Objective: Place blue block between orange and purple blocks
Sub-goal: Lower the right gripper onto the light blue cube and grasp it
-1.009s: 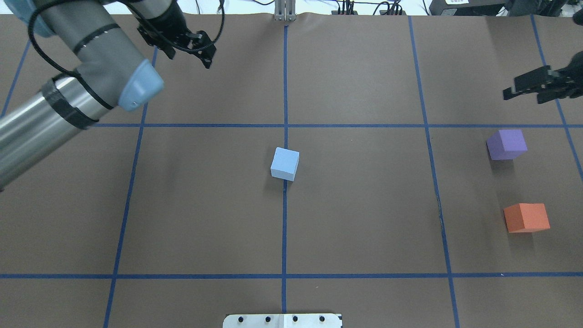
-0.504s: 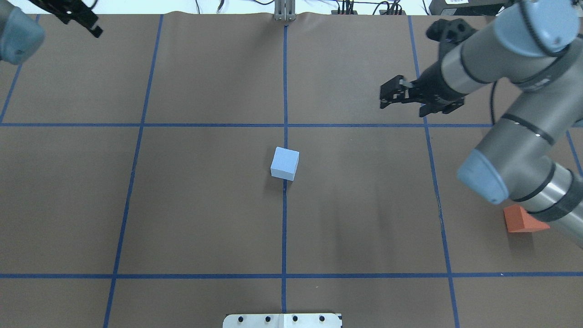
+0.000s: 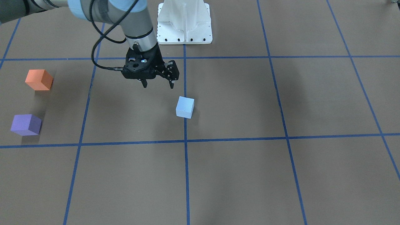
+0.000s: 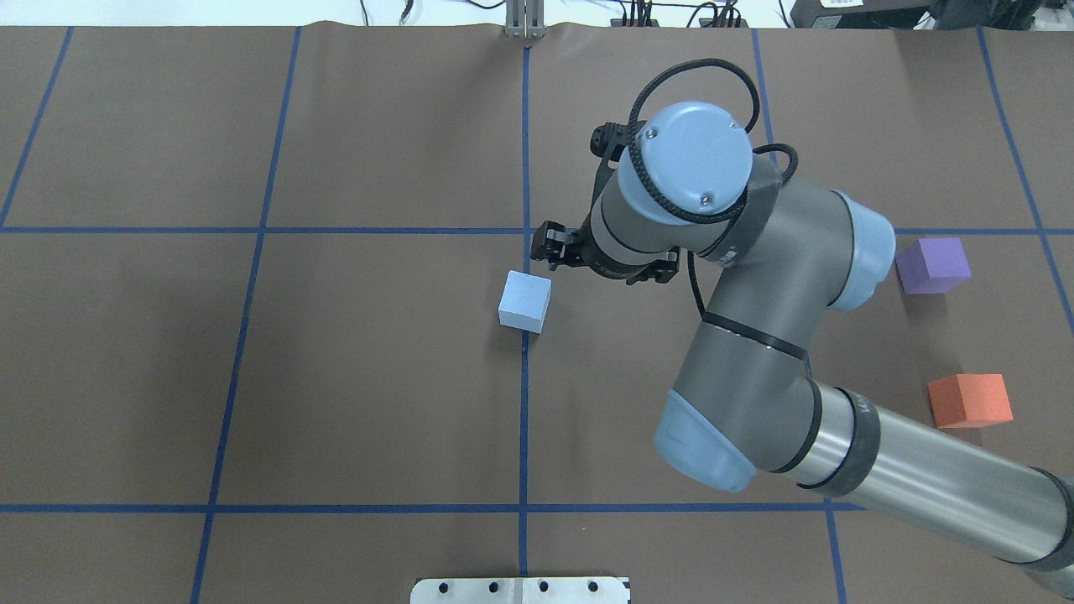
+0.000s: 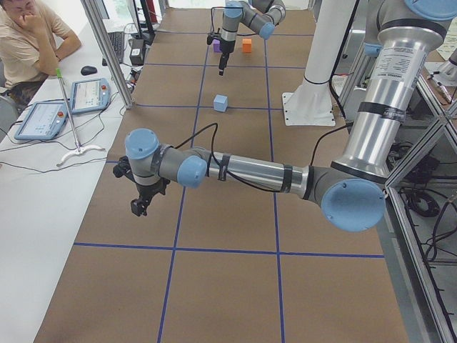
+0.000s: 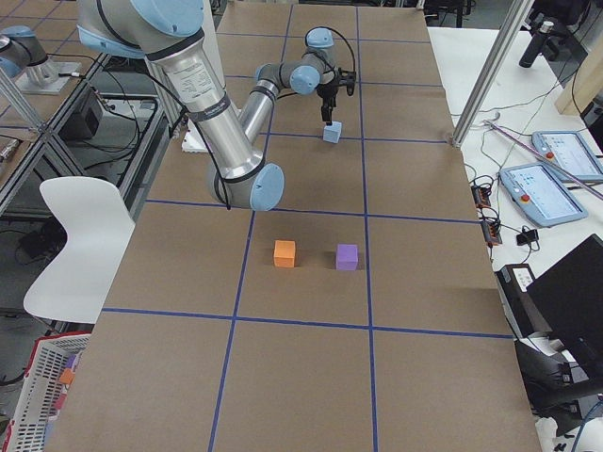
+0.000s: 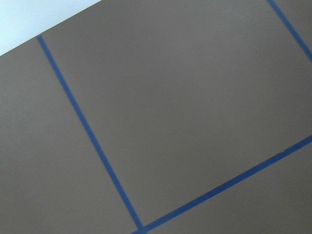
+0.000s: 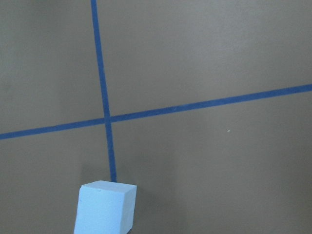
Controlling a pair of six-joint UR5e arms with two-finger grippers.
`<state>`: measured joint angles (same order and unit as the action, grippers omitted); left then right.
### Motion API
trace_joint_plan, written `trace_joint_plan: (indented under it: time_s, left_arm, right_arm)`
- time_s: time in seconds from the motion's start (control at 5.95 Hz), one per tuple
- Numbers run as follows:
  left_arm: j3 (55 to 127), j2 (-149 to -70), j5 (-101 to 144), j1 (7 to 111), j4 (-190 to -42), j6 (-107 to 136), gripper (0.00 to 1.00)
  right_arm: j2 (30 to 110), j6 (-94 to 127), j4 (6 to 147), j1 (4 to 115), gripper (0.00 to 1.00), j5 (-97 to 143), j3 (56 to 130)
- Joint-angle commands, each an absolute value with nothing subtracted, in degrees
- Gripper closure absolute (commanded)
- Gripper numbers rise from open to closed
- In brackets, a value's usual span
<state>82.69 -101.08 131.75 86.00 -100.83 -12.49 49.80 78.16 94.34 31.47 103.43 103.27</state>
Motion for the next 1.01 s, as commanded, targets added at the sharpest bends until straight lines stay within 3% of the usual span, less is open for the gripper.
trace_joint_plan:
  time_s: [0.0,0.5,0.84]
  left_arm:
    - [81.8,-93.2,130.0,88.2,-97.4,-12.0,0.0]
    - [86.5,-89.3,130.2,89.0,-95.7,-12.0,0.0]
    - [86.8,-89.4,130.3,88.9,-95.8,-12.1,0.0]
  right_arm:
    - [46.4,78.8,94.3,29.2,0.0,101.9,98.2]
    - [41.1,79.4,90.5,27.2,0.0,98.3,85.4]
    - [40.8,79.9,85.6,26.8,0.0,97.9,81.9]
